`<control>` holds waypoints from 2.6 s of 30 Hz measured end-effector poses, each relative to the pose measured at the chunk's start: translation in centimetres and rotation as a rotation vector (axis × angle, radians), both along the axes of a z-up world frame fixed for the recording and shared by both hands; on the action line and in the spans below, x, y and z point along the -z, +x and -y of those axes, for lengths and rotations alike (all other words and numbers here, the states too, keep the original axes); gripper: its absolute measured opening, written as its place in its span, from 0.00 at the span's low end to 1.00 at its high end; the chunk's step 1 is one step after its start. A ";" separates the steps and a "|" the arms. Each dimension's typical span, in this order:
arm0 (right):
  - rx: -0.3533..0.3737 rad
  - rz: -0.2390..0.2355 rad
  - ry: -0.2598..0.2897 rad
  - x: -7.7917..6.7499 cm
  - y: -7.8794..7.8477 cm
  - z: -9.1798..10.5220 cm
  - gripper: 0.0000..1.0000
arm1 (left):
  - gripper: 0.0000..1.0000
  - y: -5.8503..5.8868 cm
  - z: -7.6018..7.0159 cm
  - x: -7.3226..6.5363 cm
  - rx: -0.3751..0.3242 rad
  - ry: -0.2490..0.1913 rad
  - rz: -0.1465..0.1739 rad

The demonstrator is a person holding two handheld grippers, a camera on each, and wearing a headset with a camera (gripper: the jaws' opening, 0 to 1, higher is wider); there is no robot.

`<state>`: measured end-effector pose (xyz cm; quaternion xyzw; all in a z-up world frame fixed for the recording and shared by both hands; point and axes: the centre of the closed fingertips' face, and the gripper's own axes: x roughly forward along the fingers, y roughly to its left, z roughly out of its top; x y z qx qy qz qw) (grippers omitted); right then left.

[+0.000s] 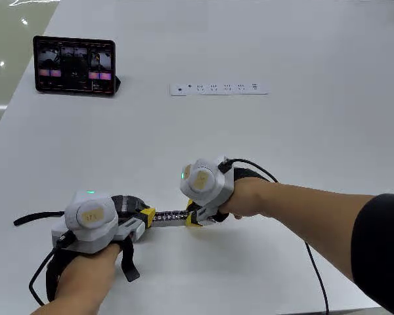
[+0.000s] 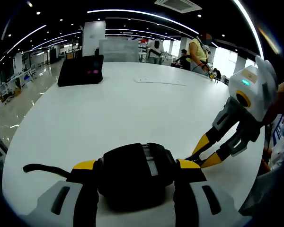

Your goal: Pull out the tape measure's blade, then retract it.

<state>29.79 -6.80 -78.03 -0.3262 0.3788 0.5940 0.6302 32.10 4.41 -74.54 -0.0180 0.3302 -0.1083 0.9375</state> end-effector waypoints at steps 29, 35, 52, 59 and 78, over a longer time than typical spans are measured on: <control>0.017 -0.025 0.067 -0.1 -0.2 -2.6 0.10 | 0.60 -0.1 0.1 0.0 0.009 -0.007 -0.005; 0.013 -0.027 0.075 -0.1 -0.2 -3.1 0.10 | 0.60 -0.1 0.1 0.0 0.009 -0.008 -0.007; -0.004 -0.013 0.095 -0.1 -0.2 -4.7 0.10 | 0.60 -0.2 0.1 0.0 0.011 -0.012 -0.013; -0.007 -0.014 0.100 -0.1 -0.1 -5.1 0.10 | 0.60 -0.1 0.1 -0.1 0.009 -0.012 -0.013; -0.003 -0.012 0.103 -0.1 -0.2 -6.0 0.11 | 0.61 0.0 0.0 0.1 0.007 -0.011 -0.009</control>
